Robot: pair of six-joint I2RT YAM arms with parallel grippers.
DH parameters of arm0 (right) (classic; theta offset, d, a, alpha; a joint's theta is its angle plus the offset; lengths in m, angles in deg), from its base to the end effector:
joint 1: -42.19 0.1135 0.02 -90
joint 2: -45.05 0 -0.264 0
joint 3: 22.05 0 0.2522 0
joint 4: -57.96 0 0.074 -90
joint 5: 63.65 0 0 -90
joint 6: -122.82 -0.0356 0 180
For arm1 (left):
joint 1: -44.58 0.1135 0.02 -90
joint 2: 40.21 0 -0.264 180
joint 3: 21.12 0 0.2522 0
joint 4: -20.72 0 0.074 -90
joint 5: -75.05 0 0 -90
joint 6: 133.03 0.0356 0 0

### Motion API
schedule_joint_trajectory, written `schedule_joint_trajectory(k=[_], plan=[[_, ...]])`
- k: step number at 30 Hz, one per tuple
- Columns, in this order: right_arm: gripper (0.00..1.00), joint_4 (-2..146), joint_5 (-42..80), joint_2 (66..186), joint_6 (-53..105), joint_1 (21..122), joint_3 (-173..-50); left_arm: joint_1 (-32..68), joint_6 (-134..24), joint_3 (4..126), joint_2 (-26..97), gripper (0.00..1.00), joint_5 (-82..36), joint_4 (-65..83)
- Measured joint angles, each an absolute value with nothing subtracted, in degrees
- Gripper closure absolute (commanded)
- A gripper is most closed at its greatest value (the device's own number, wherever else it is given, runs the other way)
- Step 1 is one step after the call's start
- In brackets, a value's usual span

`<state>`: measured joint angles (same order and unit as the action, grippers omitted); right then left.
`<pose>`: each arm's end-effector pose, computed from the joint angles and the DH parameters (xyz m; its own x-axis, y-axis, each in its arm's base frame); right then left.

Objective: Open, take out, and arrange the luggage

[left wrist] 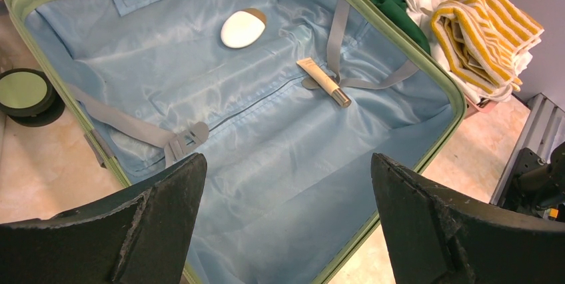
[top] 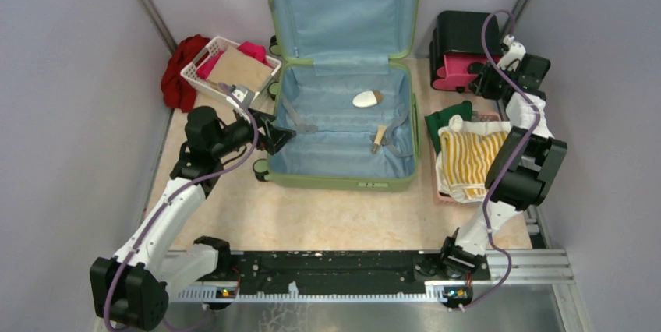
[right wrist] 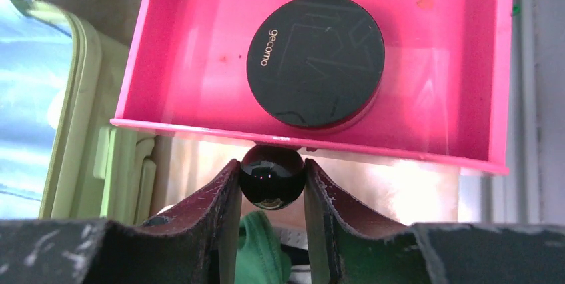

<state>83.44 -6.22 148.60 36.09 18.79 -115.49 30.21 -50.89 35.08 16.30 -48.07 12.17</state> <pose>0.3882 -0.1471 0.2654 -0.5294 0.1767 -0.8297 -0.0974 0.9589 0.2664 0.2171 -0.0757 0.3163 -0.2477 -0.0548 -0.9673 0.7036 0.6762 -0.2185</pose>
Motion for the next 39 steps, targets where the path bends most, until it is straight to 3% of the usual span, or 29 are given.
schedule_joint_trajectory(k=[6,24,32,39], plan=[[0.67,83.3,-4.7,152.4,34.9,19.3,-121.7,30.2,-50.9,35.1,16.7,0.01,-48.0,12.2],[0.43,80.4,-1.2,163.8,32.6,23.0,-136.0,30.2,-50.7,35.1,19.1,0.01,-48.0,12.1],[0.33,78.5,-1.9,163.9,30.6,23.1,-135.3,30.2,-50.4,35.1,19.3,0.01,-47.5,12.1],[0.28,71.8,-7.5,160.6,30.2,20.5,-125.7,30.2,-50.3,35.1,19.3,0.01,-47.5,12.1]])
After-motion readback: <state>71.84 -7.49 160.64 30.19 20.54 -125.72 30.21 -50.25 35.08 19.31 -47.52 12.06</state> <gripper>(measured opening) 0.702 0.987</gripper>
